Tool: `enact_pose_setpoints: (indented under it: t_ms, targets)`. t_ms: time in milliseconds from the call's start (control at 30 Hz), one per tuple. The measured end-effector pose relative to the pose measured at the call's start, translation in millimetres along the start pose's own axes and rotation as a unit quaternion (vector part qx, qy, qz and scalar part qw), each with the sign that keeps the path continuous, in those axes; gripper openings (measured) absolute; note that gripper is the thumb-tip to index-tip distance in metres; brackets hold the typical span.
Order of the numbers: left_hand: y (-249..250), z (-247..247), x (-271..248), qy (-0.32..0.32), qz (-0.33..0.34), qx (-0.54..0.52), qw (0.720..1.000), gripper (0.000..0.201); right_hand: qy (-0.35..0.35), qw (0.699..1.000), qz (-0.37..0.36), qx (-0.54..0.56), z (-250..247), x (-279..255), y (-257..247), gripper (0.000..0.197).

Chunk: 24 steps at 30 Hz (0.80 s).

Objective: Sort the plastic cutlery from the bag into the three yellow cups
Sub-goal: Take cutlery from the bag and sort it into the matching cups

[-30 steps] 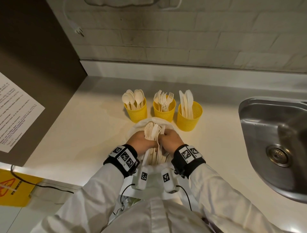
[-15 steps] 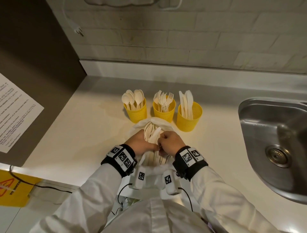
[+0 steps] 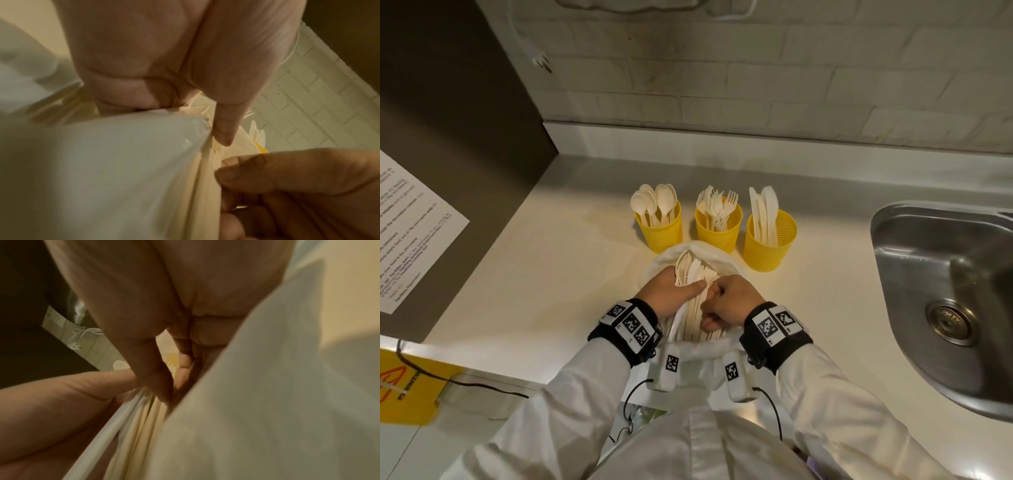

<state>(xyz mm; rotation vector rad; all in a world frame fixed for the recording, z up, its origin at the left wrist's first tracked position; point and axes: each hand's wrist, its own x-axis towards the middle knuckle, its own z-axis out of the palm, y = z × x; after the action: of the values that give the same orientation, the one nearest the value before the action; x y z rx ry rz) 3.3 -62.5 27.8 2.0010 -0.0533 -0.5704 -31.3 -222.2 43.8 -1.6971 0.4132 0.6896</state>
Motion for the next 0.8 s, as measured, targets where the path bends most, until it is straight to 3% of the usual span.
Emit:
enact_pose_setpoints:
  t_ms: [133, 300, 467, 633, 800]
  targets:
    - [-5, 1, 0, -0.040, 0.007, -0.048, 0.998, 0.036, -0.042, 0.999, -0.026, -0.011, -4, -4, 0, 0.020]
    - [-11, 1, 2, -0.013, -0.018, -0.058, 0.998, 0.036, -0.076, 0.995, -0.037, -0.045, -10, 0, 2, 0.012]
    - [-11, 5, -2, -0.018, -0.033, -0.055, 0.998, 0.041, 0.039, 0.997, -0.059, -0.015, -9, 3, -3, 0.022]
    - [-12, 3, -6, -0.003, -0.048, -0.054, 0.997, 0.027, 0.101, 0.981, -0.072, 0.149, -15, 3, -16, 0.013]
    - [-11, 5, -10, -0.038, -0.052, -0.076, 0.995, 0.018, 0.147, 0.976, -0.104, 0.122, -18, 7, -14, 0.008]
